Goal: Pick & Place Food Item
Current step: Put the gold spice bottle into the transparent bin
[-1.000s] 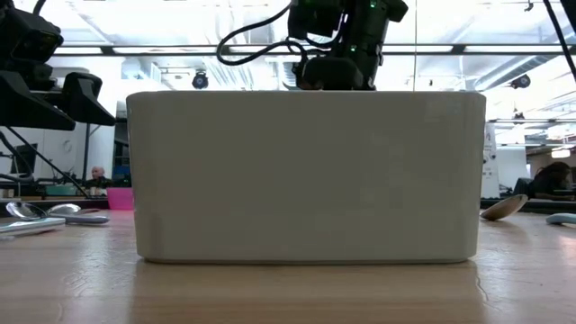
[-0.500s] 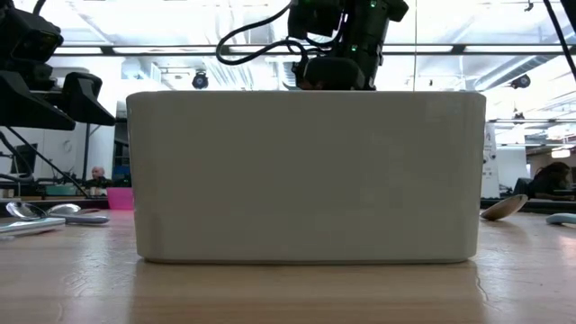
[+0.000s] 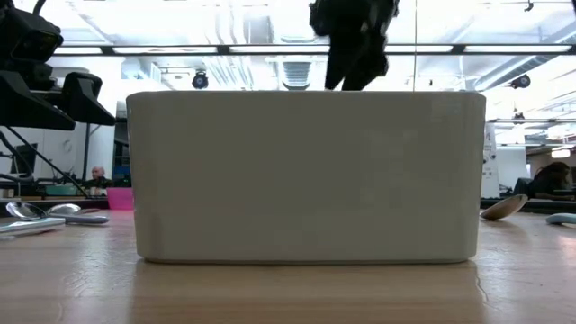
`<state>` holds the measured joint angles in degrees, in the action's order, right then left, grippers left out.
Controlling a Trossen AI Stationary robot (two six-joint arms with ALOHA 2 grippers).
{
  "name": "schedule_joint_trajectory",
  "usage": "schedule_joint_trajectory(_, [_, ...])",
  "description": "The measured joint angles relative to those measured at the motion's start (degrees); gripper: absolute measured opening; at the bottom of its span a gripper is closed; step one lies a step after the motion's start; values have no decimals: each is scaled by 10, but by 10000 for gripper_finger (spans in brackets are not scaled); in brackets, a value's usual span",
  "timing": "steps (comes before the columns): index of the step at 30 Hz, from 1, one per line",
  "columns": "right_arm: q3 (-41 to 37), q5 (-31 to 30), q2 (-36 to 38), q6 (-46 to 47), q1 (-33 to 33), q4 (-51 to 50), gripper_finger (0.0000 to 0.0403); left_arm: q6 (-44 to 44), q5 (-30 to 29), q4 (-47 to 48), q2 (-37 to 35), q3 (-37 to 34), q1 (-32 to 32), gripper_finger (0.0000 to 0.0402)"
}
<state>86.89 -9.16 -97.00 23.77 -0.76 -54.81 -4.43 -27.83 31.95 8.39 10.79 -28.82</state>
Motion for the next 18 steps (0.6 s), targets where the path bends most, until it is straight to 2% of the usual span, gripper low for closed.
schedule_joint_trajectory(8, [0, 1, 68, 32, -63, -59, 329, 0, 0, 0, 0, 0, 0, 317])
schedule_joint_trajectory(13, [0, 1, 86, 113, -119, -114, 329, 0, 0, 0, 0, 0, 0, 317])
schedule_joint_trajectory(18, [-1, 2, 87, 246, -179, -181, 329, 0, 0, 0, 0, 0, 0, 317])
